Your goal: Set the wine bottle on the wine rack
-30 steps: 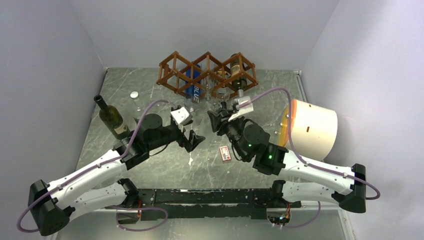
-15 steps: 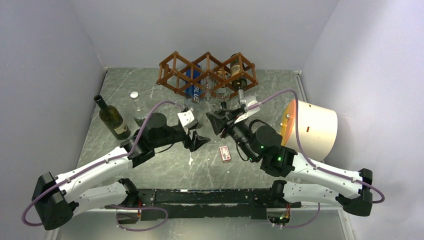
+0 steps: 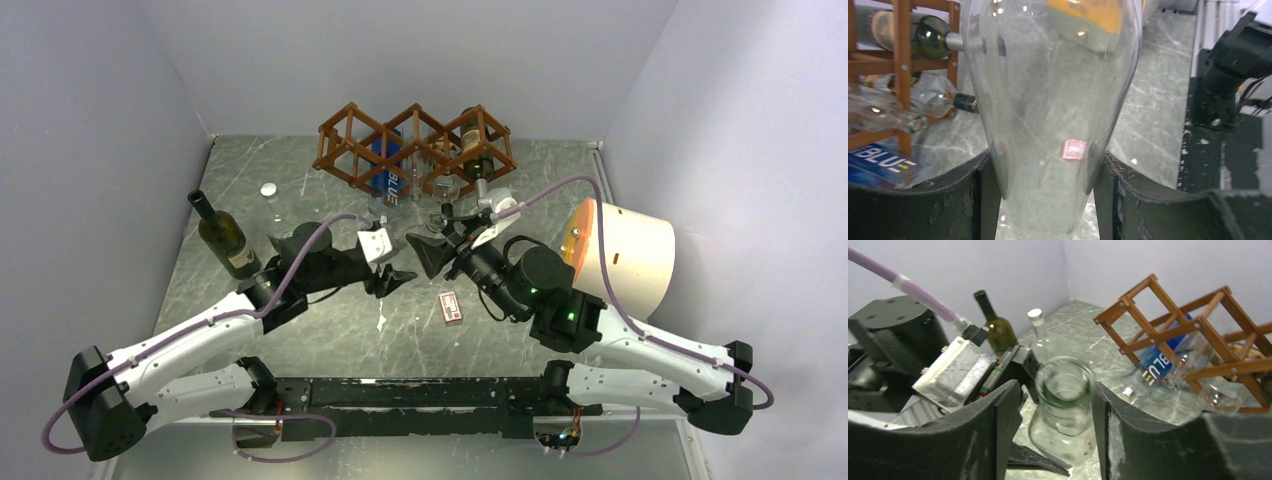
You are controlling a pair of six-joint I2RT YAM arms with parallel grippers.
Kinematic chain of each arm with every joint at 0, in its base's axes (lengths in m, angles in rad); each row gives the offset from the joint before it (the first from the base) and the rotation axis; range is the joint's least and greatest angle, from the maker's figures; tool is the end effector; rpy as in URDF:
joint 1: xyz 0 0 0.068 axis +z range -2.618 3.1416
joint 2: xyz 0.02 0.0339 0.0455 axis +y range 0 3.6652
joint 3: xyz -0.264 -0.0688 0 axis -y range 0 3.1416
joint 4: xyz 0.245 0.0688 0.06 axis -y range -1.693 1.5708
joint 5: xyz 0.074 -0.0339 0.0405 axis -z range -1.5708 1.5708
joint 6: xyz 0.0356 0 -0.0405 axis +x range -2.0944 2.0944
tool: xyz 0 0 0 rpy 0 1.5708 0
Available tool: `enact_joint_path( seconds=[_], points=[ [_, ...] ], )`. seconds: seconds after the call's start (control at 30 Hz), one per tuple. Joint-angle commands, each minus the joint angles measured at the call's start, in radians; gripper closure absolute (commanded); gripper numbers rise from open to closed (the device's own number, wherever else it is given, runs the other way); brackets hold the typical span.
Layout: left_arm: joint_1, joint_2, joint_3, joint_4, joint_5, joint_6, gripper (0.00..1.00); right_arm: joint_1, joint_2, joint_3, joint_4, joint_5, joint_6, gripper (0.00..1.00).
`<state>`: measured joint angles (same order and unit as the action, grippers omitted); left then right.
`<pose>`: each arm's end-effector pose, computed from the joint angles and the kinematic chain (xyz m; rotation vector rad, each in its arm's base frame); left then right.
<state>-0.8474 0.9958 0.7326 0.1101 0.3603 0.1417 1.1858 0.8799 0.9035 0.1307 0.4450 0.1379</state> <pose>0.1459 -0.1842 0.3129 1.0802 1.4225 -0.8246 0.0894 0.1798 0.3990 -0.3880 1.4257 0.7701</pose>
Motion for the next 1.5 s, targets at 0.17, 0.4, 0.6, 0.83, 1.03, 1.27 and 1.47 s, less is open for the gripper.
enact_joint_path(
  seconds=[0.17, 0.4, 0.6, 0.83, 1.03, 1.27, 1.47],
  points=[
    [0.004, -0.049, 0.193, -0.206, -0.3, 0.436, 0.93, 0.003, -0.036, 0.133, -0.233, -0.017, 0.026, 0.33],
    [0.004, -0.144, 0.089, -0.194, -0.305, 0.931, 0.93, 0.003, -0.056, 0.209, -0.35, 0.004, 0.068, 0.31],
    [0.004, -0.128, 0.089, -0.265, -0.361, 1.101, 0.93, 0.004, -0.06, 0.236, -0.421, -0.023, 0.087, 0.29],
    [0.001, -0.131, 0.061, -0.286, -0.338, 1.243, 0.93, 0.004, 0.077, 0.295, -0.549, 0.001, 0.114, 0.28],
    [0.002, -0.174, -0.002, -0.242, -0.305, 1.319, 0.93, 0.004, 0.136, 0.238, -0.508, -0.099, 0.149, 0.26],
    [0.002, -0.178, -0.023, -0.213, -0.294, 1.366, 0.93, 0.004, 0.214, 0.205, -0.465, -0.175, 0.158, 0.25],
    [0.002, -0.183, -0.031, -0.212, -0.285, 1.371, 0.92, 0.003, 0.294, 0.208, -0.475, -0.172, 0.173, 0.25]
  ],
)
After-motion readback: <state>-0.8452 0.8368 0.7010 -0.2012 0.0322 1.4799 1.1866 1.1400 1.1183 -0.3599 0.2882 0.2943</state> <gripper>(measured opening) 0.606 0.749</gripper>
